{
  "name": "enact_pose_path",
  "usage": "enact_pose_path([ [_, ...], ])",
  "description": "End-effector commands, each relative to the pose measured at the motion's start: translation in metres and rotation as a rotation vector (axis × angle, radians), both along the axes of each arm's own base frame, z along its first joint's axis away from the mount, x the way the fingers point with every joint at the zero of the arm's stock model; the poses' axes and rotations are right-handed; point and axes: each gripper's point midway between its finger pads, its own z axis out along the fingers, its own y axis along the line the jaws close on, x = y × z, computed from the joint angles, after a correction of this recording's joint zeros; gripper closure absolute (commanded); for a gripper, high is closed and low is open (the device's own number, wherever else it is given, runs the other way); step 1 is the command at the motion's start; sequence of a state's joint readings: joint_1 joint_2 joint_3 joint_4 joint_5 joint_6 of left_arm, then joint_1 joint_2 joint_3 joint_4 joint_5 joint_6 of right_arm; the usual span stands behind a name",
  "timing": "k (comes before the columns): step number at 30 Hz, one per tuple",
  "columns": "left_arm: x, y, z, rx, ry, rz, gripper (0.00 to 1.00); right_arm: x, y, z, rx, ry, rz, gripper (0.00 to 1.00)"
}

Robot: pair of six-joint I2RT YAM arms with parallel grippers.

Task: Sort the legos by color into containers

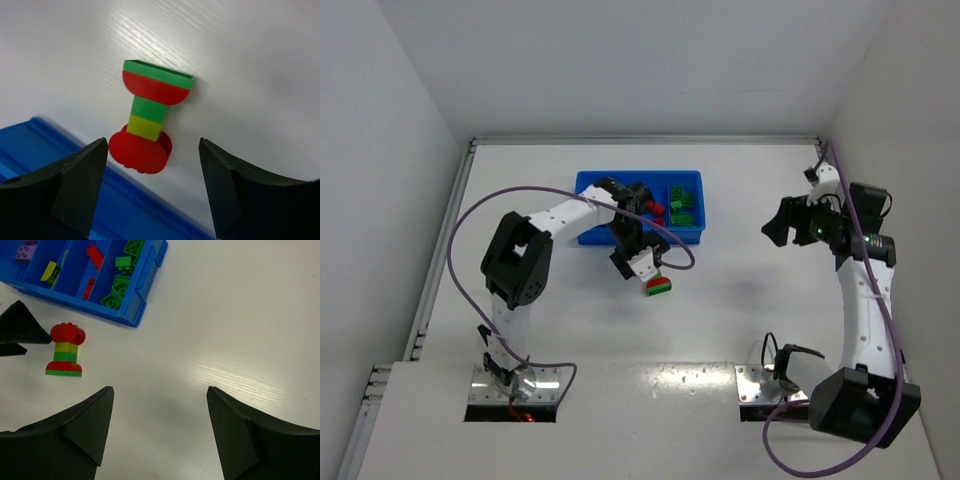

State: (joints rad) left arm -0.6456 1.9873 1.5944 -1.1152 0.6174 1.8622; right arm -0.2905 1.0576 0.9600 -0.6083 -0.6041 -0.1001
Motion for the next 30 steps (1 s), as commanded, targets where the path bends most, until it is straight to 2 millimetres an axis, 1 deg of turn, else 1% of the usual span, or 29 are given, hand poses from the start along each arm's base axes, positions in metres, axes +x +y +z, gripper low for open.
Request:
enact_pose_path([
  [1,-0.017,-0.002,0.001,-0.027,-0.017,-0.181,0.21,-0.008,-0.002,-0.001,0.05,0.007,-0.024,0.25],
  [3,-0.021,0.004,-0.006,-0.006,-0.02,-0.217,0.22,-0.012,-0.003,-0.005,0.062,0.024,-0.039,0.25],
  [4,-0.024,0.006,-0.012,0.003,-0.004,-0.218,0.22,-0.012,-0.008,-0.005,0.063,0.024,-0.055,0.25],
  [5,-0.022,0.005,-0.015,-0.002,-0.013,-0.218,0.22,-0.013,-0.01,-0.002,0.073,0.015,-0.065,0.25],
  [7,-0.019,0.003,-0.018,-0.005,-0.018,-0.21,0.22,-0.015,-0.012,-0.003,0.086,0.028,-0.087,0.25],
  [8,-0.018,0.0,-0.017,-0.018,-0.02,-0.209,0.22,-0.016,-0.014,0.0,0.089,0.016,-0.09,0.25],
  [9,-0.016,-0.002,-0.021,-0.02,-0.023,-0.209,0.22,-0.018,-0.012,-0.001,0.1,0.03,-0.095,0.25],
  [10,-0.016,-0.002,-0.021,-0.02,-0.023,-0.209,0.22,-0.018,-0.015,-0.001,0.1,0.03,-0.104,0.25],
  [11,-0.014,-0.004,-0.021,-0.027,-0.033,-0.209,0.22,-0.019,-0.013,0.002,0.102,0.018,-0.097,0.25],
  [12,-0.013,-0.005,-0.025,-0.025,-0.031,-0.209,0.22,-0.021,-0.015,0.001,0.112,0.03,-0.113,0.25],
  [15,-0.017,-0.008,-0.029,-0.03,-0.02,-0.227,0.22,-0.024,-0.016,-0.001,0.116,0.038,-0.122,0.25],
  [17,-0.015,-0.009,-0.034,-0.025,-0.013,-0.227,0.22,-0.028,-0.018,-0.002,0.116,0.037,-0.135,0.25],
  [18,-0.013,-0.011,-0.031,-0.031,-0.022,-0.227,0.22,-0.029,-0.017,-0.005,0.119,0.046,-0.135,0.25],
  [20,-0.015,-0.015,-0.037,-0.027,-0.014,-0.243,0.23,-0.031,-0.019,0.0,0.111,0.024,-0.143,0.25],
  [21,-0.012,-0.017,-0.034,-0.034,-0.024,-0.243,0.23,-0.031,-0.019,0.0,0.111,0.024,-0.143,0.25],
  [22,-0.013,-0.016,-0.043,-0.022,-0.006,-0.243,0.23,-0.031,-0.019,0.0,0.111,0.024,-0.143,0.25],
  [24,-0.005,-0.023,-0.041,-0.035,-0.026,-0.251,0.23,-0.033,-0.02,0.001,0.111,0.023,-0.152,0.25],
  [30,0.004,-0.03,-0.048,-0.019,0.0,-0.251,0.23,-0.034,-0.025,0.001,0.112,0.022,-0.172,0.25],
])
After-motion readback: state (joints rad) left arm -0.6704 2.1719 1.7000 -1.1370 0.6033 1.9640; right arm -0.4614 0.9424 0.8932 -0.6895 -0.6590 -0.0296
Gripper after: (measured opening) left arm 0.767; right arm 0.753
